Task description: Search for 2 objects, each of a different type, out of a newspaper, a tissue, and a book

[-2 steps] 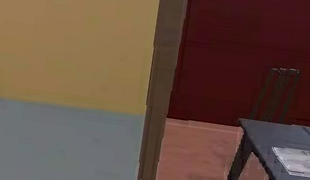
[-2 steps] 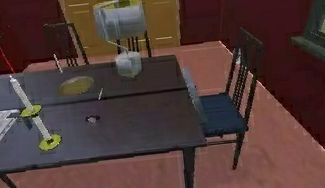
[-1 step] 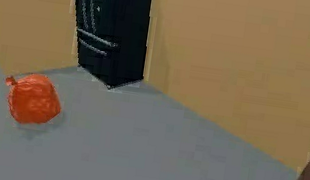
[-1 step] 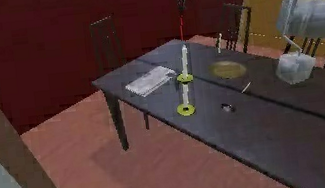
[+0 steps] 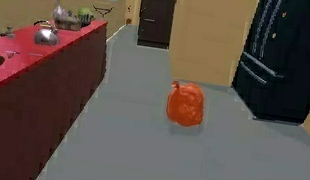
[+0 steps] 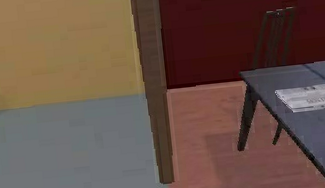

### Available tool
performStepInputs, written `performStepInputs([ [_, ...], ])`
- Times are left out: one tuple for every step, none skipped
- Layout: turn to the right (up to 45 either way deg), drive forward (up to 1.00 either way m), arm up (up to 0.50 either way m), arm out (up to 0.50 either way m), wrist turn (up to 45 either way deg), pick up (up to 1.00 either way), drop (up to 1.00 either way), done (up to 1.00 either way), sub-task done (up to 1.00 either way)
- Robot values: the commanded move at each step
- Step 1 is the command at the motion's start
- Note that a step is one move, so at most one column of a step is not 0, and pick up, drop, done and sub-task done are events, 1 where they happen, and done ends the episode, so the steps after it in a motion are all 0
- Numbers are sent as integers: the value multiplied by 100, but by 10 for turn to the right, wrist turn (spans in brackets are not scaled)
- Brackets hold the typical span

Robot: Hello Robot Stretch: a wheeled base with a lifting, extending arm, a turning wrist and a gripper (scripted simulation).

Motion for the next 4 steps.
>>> performStepInputs([
  [-60,0,0,0,0,0,0,0,0],
  [0,100,0,0,0,0,0,0,0],
  [0,80,0,0,0,0,0,0,0],
  [30,0,0,0,0,0,0,0,0],
])
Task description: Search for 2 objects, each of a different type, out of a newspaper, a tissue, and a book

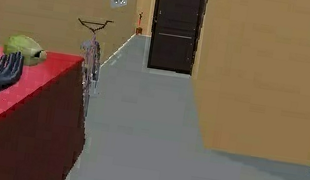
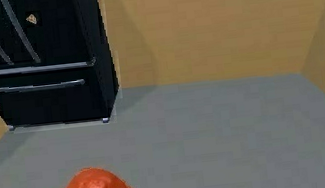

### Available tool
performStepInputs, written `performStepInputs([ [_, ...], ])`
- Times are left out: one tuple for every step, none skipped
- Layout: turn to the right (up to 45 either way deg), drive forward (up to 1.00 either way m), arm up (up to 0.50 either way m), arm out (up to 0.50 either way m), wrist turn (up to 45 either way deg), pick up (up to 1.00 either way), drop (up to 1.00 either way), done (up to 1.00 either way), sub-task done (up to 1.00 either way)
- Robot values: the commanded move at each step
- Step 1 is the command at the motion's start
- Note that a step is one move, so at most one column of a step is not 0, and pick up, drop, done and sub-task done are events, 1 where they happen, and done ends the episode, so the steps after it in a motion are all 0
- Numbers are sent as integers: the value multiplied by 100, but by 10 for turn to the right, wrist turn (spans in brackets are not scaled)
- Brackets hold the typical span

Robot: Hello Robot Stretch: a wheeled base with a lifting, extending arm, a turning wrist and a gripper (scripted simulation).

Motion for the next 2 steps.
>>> performStepInputs([
  [0,30,0,0,0,0,0,0,0],
  [30,0,0,0,0,0,0,0,0],
])
